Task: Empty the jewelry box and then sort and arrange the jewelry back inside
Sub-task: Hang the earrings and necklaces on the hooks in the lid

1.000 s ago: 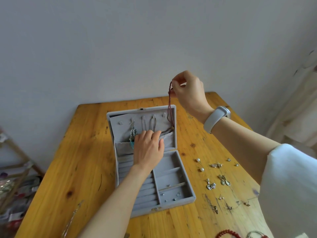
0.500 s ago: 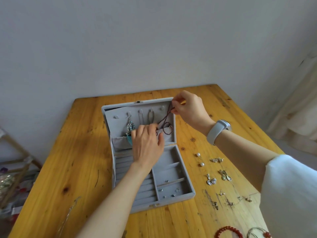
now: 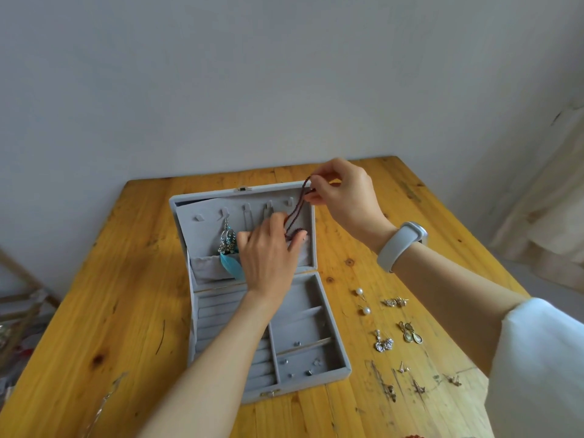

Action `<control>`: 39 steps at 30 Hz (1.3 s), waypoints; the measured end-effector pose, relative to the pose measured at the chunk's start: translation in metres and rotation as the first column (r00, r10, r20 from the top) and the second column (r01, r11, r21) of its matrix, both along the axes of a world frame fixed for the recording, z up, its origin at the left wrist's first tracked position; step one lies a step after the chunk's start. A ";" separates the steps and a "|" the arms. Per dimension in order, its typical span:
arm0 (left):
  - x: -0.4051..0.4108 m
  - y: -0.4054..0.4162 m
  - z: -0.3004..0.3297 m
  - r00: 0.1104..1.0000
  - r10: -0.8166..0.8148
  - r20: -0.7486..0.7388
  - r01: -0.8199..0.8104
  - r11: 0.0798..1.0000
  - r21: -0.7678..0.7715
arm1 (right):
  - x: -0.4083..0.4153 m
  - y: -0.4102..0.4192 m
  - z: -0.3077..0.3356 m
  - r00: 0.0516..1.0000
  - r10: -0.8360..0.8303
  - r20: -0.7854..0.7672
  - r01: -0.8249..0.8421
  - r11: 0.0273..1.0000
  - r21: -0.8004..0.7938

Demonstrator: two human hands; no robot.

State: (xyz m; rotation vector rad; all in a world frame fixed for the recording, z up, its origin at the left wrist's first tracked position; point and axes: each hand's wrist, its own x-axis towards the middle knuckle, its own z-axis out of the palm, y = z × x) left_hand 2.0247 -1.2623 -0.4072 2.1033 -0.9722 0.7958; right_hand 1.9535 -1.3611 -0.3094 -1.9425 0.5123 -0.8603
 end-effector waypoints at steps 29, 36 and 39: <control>0.004 0.016 -0.017 0.971 0.005 0.237 -0.041 0.988 0.148 | 0.017 0.007 -0.049 0.983 -0.162 0.082 0.180 0.804 -0.567; 0.004 0.021 -0.028 0.965 -0.003 0.264 -0.019 0.997 0.081 | 0.030 0.006 -0.057 0.942 -0.288 0.172 0.327 0.678 -0.658; 0.003 0.023 -0.029 0.961 -0.029 0.276 0.007 0.997 0.081 | 0.031 0.006 -0.058 0.934 -0.301 0.193 0.349 0.649 -0.676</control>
